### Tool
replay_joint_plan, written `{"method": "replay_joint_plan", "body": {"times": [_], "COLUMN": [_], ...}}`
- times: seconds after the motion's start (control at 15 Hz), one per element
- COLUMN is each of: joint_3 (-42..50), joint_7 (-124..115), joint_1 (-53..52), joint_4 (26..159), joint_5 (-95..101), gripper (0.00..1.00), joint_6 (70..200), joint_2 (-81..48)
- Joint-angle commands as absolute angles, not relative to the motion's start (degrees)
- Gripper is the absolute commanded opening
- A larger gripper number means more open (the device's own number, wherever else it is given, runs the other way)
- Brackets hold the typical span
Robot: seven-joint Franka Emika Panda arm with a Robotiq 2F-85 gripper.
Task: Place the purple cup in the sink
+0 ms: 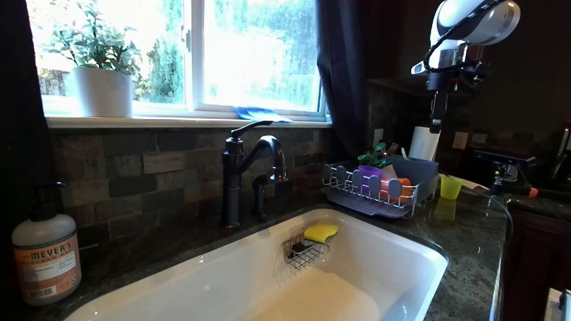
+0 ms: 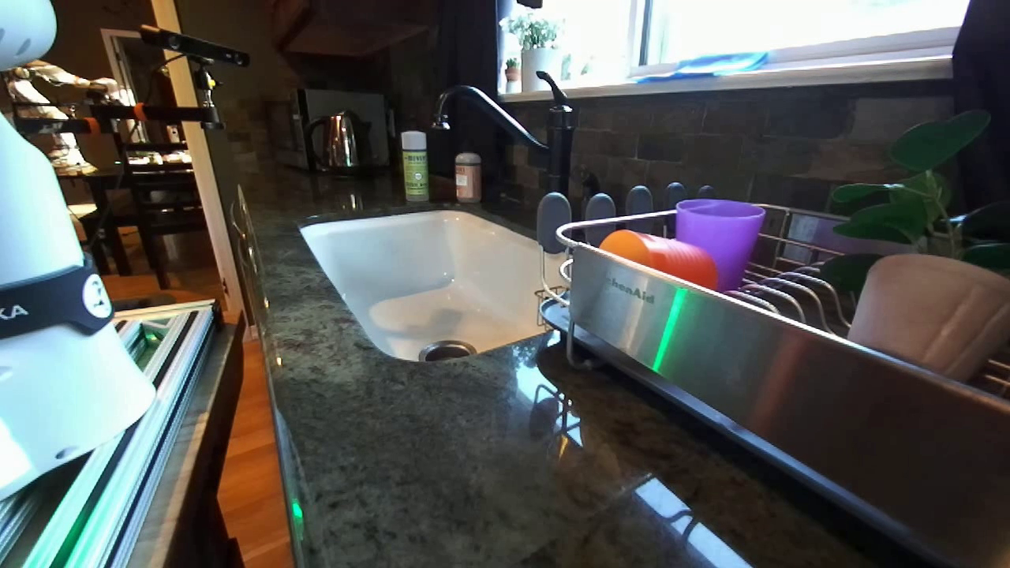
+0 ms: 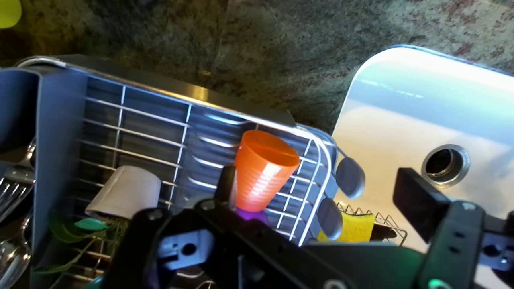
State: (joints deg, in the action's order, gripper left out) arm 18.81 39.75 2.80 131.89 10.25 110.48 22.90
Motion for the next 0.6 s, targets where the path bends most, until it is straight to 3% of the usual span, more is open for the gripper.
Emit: {"method": "replay_joint_plan", "body": {"times": [0.0,0.53], "joint_3": [18.97,19.90], "joint_7": [47.90,66.86], "joint_1": [3.61,2.71], "joint_4": [132.52,127.58], "joint_5": [11.46,-3.16], "gripper": [1.00,1.00], "joint_6": [118.87,133.52], "joint_2": [20.57,6.27]}}
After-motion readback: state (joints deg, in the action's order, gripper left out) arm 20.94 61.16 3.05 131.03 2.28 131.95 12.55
